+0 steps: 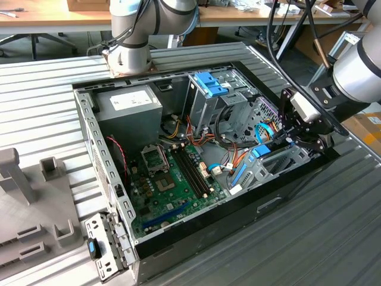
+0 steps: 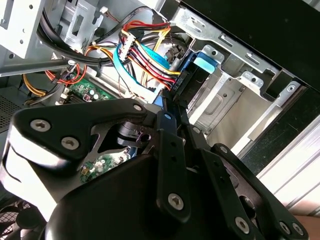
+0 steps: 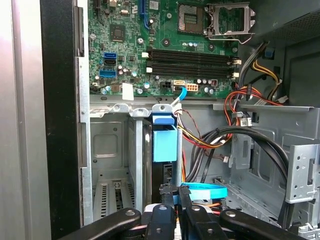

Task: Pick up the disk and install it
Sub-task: 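Insert the second disk wire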

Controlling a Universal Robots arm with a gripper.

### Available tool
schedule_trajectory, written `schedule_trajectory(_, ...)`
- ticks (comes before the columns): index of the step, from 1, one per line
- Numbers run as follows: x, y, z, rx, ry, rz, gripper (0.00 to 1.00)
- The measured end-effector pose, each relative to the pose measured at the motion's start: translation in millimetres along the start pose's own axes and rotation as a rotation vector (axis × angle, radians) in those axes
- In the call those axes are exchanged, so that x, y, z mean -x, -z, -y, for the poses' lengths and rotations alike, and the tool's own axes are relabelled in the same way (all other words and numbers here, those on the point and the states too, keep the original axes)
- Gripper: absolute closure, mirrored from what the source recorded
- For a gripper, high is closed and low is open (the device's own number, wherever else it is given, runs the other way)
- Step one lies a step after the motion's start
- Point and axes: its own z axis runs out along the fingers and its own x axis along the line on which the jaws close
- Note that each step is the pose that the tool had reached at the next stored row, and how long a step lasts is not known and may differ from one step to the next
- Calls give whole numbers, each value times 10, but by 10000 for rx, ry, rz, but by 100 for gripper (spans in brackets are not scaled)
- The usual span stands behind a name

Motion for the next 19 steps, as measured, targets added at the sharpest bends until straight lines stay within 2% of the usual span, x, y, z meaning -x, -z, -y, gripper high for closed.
schedule_trajectory(19,-15,-53,-10,5,20,4,84)
